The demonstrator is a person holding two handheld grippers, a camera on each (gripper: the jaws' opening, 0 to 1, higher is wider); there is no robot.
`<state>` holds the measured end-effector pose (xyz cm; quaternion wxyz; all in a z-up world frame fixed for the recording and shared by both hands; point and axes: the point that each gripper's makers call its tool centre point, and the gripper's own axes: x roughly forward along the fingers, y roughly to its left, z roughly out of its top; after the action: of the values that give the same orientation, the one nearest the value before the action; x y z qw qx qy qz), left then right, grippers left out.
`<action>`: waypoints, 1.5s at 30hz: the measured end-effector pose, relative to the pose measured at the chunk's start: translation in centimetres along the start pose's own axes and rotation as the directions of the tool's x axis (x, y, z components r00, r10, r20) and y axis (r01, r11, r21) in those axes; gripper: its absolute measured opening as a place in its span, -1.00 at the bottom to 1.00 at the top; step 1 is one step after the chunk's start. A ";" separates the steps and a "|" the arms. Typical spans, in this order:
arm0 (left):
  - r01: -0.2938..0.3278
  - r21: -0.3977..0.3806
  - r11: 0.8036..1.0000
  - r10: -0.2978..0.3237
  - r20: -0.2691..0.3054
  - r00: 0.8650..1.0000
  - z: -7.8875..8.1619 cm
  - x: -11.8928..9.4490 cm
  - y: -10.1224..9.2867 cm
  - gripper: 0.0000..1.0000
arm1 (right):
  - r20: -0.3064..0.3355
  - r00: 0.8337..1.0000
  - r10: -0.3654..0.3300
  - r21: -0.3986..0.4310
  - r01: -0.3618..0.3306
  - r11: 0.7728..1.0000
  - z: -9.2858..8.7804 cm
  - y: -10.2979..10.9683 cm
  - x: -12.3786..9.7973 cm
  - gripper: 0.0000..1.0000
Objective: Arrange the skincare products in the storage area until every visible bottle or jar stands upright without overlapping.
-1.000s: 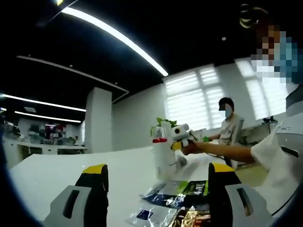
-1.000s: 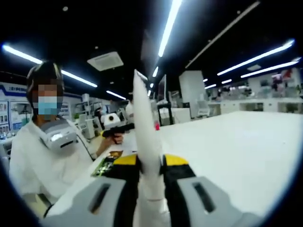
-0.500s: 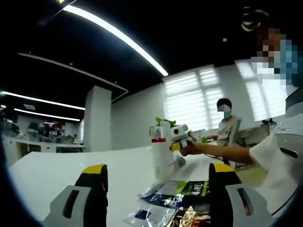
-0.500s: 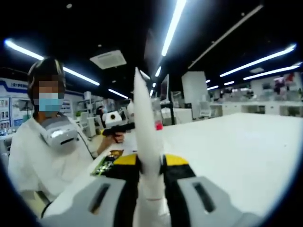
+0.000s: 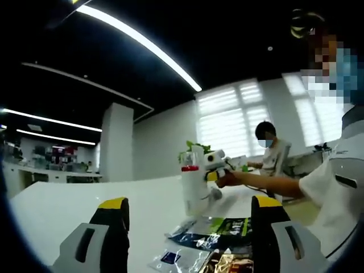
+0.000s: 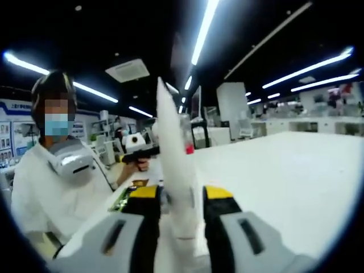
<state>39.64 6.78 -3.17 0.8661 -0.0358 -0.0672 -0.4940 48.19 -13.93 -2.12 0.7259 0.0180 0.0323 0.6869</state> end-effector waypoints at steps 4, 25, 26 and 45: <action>0.000 -0.003 1.000 0.000 0.000 1.000 0.0 0.0 0.1 0.82 | 0.023 0.999 -0.029 -0.018 0.029 0.999 0.7 0.0 -0.4 -0.38; -0.005 -0.013 1.000 0.005 0.004 1.000 0.2 -0.1 0.4 0.81 | 0.110 0.985 -0.134 0.028 0.132 0.991 2.6 -0.7 -4.3 0.03; -0.005 -0.014 1.000 0.005 0.004 1.000 0.1 0.0 0.4 0.81 | 0.101 0.985 -0.140 0.025 0.138 0.990 2.6 -0.7 -4.6 0.03; -0.017 -0.007 1.000 0.017 0.017 1.000 0.4 -0.1 0.6 0.78 | 0.082 0.964 -0.254 0.041 0.252 0.967 2.7 -2.5 -9.8 0.17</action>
<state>40.04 7.19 -2.83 0.8696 -0.0434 -0.0727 -0.4864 50.35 -23.83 0.60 0.8080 0.0544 0.0132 0.5865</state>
